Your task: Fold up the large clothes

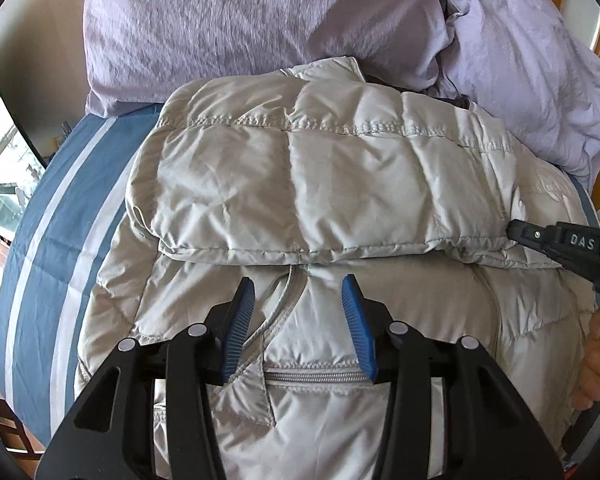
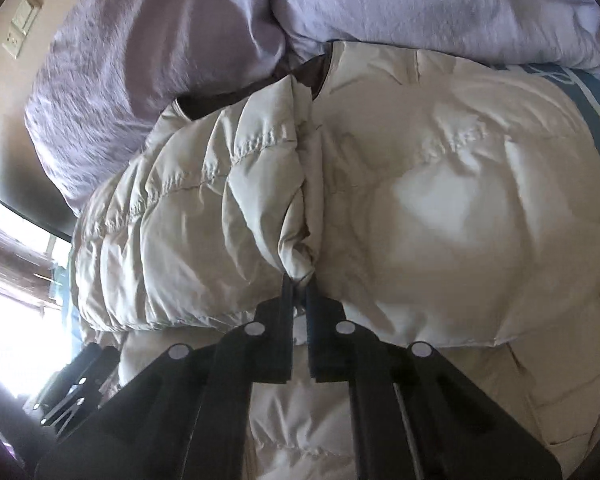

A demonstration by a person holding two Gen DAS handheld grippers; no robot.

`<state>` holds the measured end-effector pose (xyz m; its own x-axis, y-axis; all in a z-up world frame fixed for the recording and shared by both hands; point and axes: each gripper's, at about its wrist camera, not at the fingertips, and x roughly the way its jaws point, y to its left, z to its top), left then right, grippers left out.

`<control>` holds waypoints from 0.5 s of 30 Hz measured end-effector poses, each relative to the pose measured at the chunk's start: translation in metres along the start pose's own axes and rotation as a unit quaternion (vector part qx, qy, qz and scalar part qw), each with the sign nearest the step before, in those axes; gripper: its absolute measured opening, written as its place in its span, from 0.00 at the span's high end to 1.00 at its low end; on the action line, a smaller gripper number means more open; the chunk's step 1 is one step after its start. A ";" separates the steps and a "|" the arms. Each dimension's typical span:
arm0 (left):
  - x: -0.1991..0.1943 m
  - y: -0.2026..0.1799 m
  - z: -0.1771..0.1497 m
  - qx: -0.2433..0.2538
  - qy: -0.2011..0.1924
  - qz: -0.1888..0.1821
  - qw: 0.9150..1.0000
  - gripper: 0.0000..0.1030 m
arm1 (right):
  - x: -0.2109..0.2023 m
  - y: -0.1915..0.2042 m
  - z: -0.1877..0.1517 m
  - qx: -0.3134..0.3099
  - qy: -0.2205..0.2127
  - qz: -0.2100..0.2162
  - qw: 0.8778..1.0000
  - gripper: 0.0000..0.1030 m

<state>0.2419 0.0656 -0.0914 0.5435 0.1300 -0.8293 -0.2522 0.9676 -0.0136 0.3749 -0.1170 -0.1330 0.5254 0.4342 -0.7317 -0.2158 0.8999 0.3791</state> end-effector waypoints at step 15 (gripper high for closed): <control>-0.044 0.053 -0.046 0.023 -0.032 0.012 0.999 0.31 | -0.084 -0.057 -0.068 -0.022 -0.045 -0.053 0.997 0.43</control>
<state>0.1676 0.1009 -0.0812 0.5885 0.1659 -0.7913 -0.2299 0.9727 0.0329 0.2876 -0.2019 -0.1319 0.6180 0.3330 -0.7122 -0.1901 0.9423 0.2756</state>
